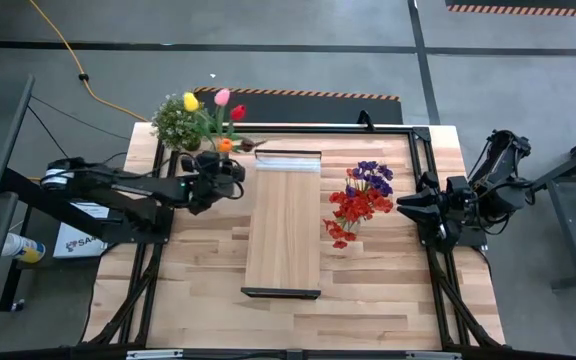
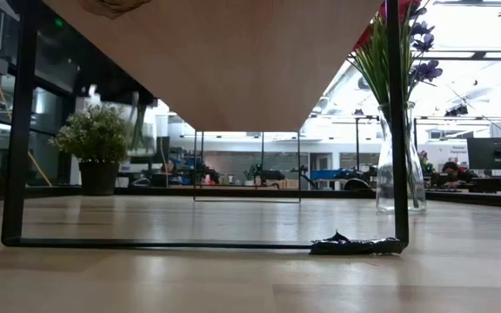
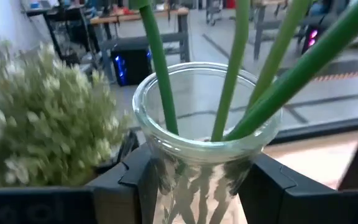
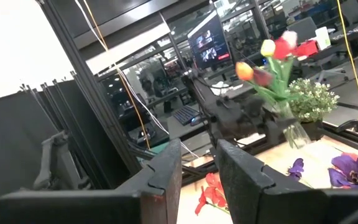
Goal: Pick and place flowers into a vace then onto a shelf
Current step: Put the top transparent vase on the shelf
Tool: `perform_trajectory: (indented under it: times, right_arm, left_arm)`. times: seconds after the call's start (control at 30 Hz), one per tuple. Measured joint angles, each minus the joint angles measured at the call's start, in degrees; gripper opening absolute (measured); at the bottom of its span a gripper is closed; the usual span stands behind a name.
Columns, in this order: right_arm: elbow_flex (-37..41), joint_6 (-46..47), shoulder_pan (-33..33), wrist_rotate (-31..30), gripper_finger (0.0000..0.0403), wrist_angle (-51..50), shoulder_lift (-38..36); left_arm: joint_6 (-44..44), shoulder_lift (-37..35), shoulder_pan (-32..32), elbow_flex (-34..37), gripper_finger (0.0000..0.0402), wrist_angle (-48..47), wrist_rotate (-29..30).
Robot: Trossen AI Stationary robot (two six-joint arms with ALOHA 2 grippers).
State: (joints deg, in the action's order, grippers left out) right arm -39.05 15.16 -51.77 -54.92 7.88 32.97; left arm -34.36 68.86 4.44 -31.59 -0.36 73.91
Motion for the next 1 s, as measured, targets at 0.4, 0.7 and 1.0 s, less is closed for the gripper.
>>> perform_trajectory:
  times: [0.4,0.7,1.0]
  right_arm:
    - [0.0,-0.2,0.0,0.0,0.0094,3.8,-0.1]
    - [0.0,-0.2,0.0,0.0,0.0094,5.5,-0.1]
    - [0.0,-0.1,0.0,0.0,0.0094,6.7,-0.1]
  left_arm:
    - [17.3,-12.9,-7.3,-11.3,0.0203,0.4,0.1]
    - [20.6,-7.8,-9.8,-23.6,0.0203,0.6,-9.9]
    - [20.6,4.2,-9.8,-33.9,0.0203,0.5,-17.3]
